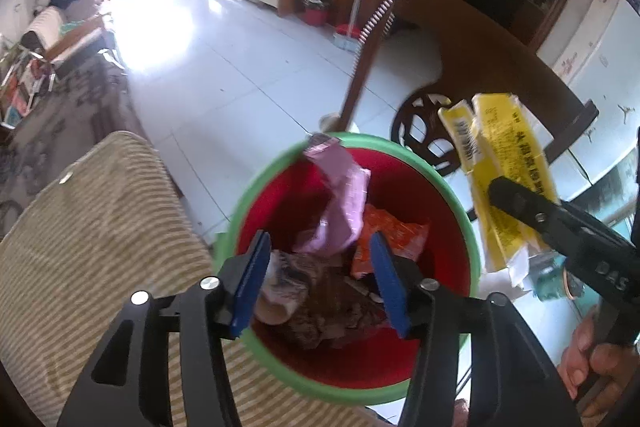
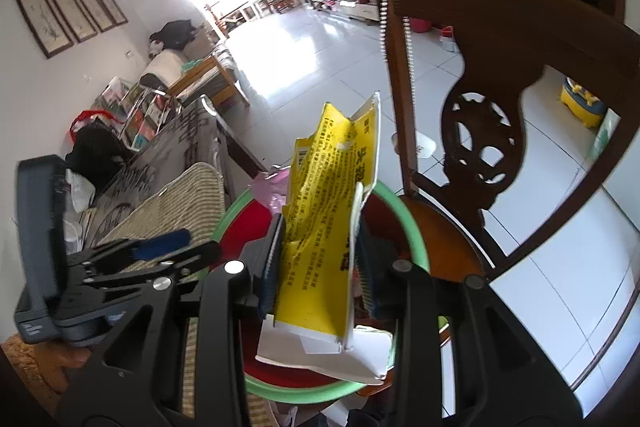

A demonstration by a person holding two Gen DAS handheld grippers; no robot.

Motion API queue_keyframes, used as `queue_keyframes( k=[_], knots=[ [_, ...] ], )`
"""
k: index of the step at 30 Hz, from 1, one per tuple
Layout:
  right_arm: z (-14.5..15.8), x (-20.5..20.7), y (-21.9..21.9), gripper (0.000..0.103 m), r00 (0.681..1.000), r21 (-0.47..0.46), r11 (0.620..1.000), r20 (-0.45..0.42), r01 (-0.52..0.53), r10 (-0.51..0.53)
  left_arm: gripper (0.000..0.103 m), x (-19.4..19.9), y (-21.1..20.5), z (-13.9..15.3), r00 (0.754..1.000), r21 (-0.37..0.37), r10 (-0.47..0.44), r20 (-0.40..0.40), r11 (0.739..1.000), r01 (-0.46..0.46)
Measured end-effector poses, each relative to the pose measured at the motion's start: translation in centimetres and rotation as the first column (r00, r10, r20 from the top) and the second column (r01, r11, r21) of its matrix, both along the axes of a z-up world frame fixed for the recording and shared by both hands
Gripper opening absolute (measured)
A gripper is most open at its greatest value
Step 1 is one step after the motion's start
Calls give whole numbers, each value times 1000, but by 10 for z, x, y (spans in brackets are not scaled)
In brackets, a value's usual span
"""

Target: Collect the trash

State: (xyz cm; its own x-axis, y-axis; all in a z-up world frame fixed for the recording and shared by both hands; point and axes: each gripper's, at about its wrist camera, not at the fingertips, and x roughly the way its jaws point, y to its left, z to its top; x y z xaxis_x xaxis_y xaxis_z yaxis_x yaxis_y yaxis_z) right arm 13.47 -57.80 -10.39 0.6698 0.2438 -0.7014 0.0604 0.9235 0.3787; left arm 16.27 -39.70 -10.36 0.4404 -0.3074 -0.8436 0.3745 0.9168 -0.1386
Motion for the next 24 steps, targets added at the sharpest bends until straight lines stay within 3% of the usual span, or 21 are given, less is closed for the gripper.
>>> queue_keyframes(
  k=[6, 17, 19, 20, 24],
  knots=[
    [-6, 12, 21, 33, 999, -9, 999, -15, -51, 51, 57, -11, 32, 14, 996, 10, 73, 50, 997, -74],
    [-9, 22, 61, 35, 994, -33, 994, -32, -108, 106, 57, -28, 92, 19, 981, 7, 182, 63, 983, -183],
    [-8, 21, 68, 55, 996, -45, 995, -34, -86, 84, 60, -32, 107, 20, 978, 5, 199, 69, 980, -200],
    [-7, 20, 71, 71, 997, -44, 996, -28, -72, 71, 66, -35, 115, 21, 975, 3, 207, 75, 978, -208],
    [4, 17, 94, 87, 998, -61, 996, -6, -64, 64, 76, -43, 148, 27, 966, -11, 238, 101, 971, -238]
  ],
)
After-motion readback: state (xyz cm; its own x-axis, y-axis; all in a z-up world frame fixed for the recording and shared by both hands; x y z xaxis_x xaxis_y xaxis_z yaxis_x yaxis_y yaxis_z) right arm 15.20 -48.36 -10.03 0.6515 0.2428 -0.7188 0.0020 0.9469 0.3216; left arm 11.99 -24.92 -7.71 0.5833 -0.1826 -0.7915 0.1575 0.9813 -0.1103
